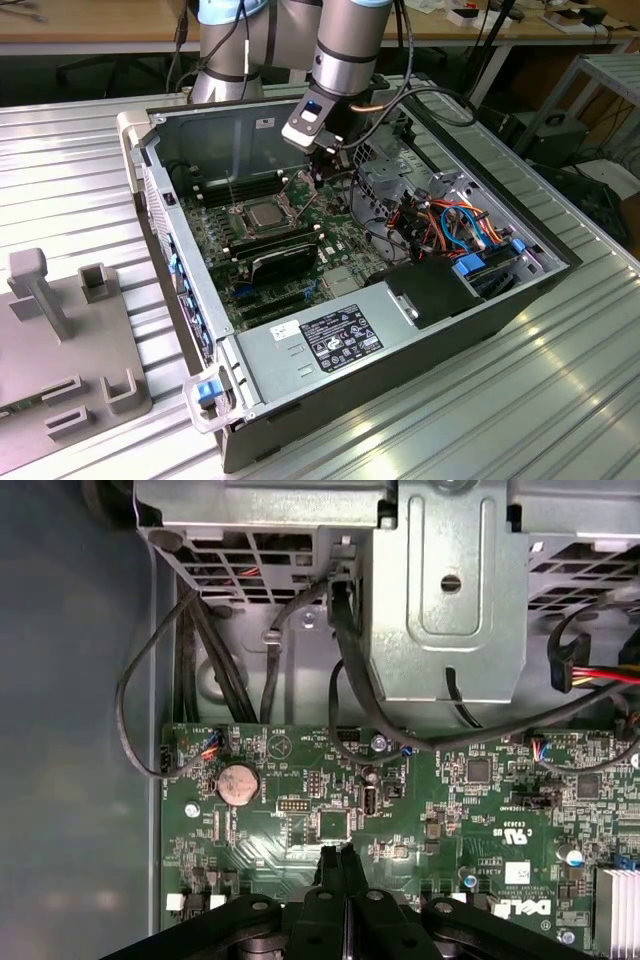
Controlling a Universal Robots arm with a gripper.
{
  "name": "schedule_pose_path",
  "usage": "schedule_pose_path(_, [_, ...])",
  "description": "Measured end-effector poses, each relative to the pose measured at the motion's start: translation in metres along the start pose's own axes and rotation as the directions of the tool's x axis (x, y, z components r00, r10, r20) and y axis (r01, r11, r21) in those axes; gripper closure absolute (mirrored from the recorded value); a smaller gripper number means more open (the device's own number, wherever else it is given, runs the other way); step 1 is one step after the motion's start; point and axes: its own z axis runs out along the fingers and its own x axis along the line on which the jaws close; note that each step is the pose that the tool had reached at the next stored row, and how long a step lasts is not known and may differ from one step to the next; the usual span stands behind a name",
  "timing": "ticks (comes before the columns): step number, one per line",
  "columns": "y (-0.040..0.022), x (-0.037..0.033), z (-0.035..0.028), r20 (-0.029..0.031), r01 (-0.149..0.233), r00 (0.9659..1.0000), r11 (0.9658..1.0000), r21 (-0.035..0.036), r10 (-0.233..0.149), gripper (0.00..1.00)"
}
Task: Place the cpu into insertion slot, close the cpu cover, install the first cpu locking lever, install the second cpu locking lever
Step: 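Close the cpu cover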
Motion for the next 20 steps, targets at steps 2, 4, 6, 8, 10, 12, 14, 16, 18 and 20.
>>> schedule_pose_path(2, [-0.0023,0.0003,0.0002,0.0001,0.0,1.0,1.0,0.0001,0.0,0.89])
schedule_pose_path(4, [-0.005,0.0005,0.0002,0.0001,0.0,1.0,1.0,0.0001,0.0,0.89])
schedule_pose_path(6, [-0.008,0.0009,0.0005,0.0001,0.0,1.0,1.0,0.0005,0.0,0.89])
schedule_pose_path(8, [-0.0099,0.0011,0.0006,0.0001,0.0,1.0,1.0,0.0008,0.0,0.89])
schedule_pose_path(10, [-0.012,0.0016,0.0008,0.0001,0.0,1.0,1.0,0.0012,0.0,0.89])
schedule_pose_path(12, [-0.015,0.0019,0.0011,0.0,0.0,1.0,1.0,0.0017,0.0,0.89])
schedule_pose_path(14, [-0.0173,0.0021,0.0013,0.0001,0.0,1.0,1.0,0.0022,0.0,0.89])
schedule_pose_path(16, [-0.0198,0.0023,0.0017,0.0002,0.0,1.0,1.0,0.0025,0.0,0.89])
schedule_pose_path(18, [-0.0226,0.0026,0.0022,0.0001,0.0,1.0,1.0,0.0028,0.0,0.89])
schedule_pose_path(20, [-0.0255,0.0029,0.0026,0.0001,0.0,1.0,1.0,0.0032,0.0,0.89])
